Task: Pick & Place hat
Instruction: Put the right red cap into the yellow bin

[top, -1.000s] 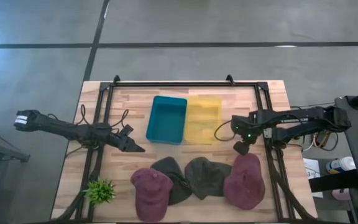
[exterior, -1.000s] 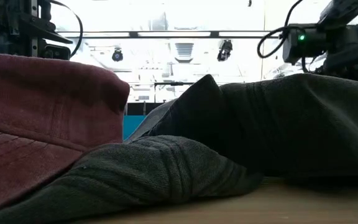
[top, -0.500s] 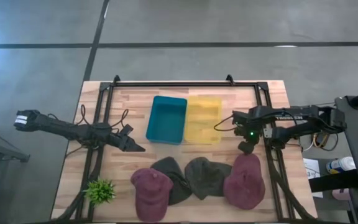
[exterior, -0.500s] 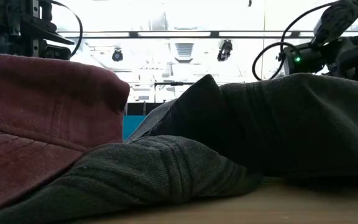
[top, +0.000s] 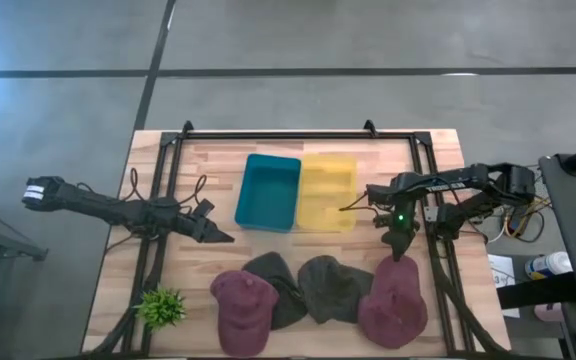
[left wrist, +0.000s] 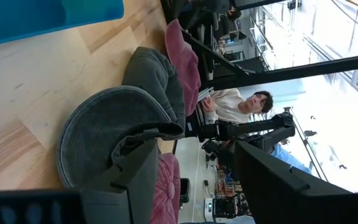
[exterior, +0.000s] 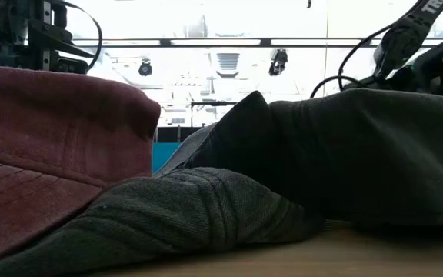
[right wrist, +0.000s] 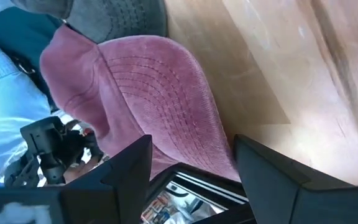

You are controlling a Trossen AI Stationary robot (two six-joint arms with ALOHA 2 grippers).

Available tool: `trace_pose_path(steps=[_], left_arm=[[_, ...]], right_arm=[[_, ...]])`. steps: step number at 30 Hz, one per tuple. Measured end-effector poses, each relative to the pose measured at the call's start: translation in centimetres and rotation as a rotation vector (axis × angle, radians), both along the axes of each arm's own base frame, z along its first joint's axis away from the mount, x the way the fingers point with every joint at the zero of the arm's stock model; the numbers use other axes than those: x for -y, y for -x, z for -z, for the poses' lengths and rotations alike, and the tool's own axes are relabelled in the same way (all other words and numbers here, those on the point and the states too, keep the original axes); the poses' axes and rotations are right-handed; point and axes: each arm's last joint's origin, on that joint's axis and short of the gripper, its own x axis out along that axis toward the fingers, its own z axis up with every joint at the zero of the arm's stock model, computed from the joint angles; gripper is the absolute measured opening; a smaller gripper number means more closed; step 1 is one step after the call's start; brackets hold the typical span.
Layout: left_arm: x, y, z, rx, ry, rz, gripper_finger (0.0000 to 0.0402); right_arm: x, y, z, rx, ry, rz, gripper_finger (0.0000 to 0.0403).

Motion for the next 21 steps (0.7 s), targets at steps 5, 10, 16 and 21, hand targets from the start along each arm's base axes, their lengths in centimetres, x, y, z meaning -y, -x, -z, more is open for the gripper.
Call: trace_pose_path(steps=[5, 10, 16, 21], left_arm=[[0.0, 0.0, 0.0, -0.002, -0.001, 0.000, 0.0206], [0.0, 0.0, 0.0, -0.002, -0.004, 0.000, 0.0206], [0.0, 0.0, 0.0, -0.002, -0.004, 0.001, 0.0206], [0.0, 0.0, 0.1, -0.003, -0.004, 0.001, 0.0206]], right_arm=[[0.2, -0.5, 0.8, 0.009, 0.007, -0.010, 0.0219], [0.2, -1.2, 1.6, 0.038, 0.012, -0.018, 0.0219], [-0.5, -1.5, 2.1, 0.032, -0.049, -0.059, 0.0219], [-1.6, -1.6, 2.5, 0.022, -0.087, -0.117, 0.0219]])
